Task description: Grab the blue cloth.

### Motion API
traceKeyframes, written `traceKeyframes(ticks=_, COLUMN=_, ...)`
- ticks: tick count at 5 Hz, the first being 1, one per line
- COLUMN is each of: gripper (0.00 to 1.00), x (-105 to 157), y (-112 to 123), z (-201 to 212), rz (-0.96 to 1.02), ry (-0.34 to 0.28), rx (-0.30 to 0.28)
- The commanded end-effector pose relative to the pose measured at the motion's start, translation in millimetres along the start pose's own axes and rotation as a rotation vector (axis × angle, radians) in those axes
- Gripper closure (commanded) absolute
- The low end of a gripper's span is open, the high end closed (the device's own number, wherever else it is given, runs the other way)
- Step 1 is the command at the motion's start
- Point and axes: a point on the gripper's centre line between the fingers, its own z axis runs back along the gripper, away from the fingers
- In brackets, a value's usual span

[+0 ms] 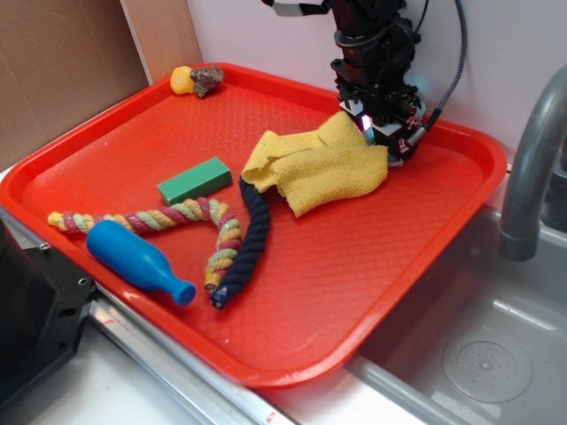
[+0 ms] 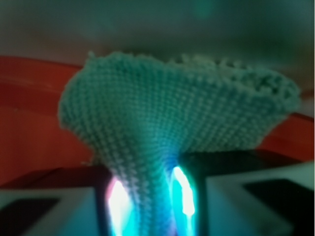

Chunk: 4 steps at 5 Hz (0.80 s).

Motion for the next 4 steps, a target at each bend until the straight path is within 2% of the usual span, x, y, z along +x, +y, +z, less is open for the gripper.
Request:
traceKeyframes(ticks=1, gripper=1.0, x=-29, y=-2, z=90, rz=0.032, ry=-0.123, rx=-0.018)
traceKeyframes(ticks=2, gripper=1.0, x=-56, y=-21, z=146, rz=0.06, ry=-0.078, rx=0.002)
traceKeyframes(ticks=3, gripper=1.0, x=-73, y=-25, z=198, rz=0.174, ry=-0.04, rx=0.017)
traceKeyframes(ticks=4, gripper=1.0, x=-93, y=-16, z=241, rz=0.353, ry=0.016, rx=0.011)
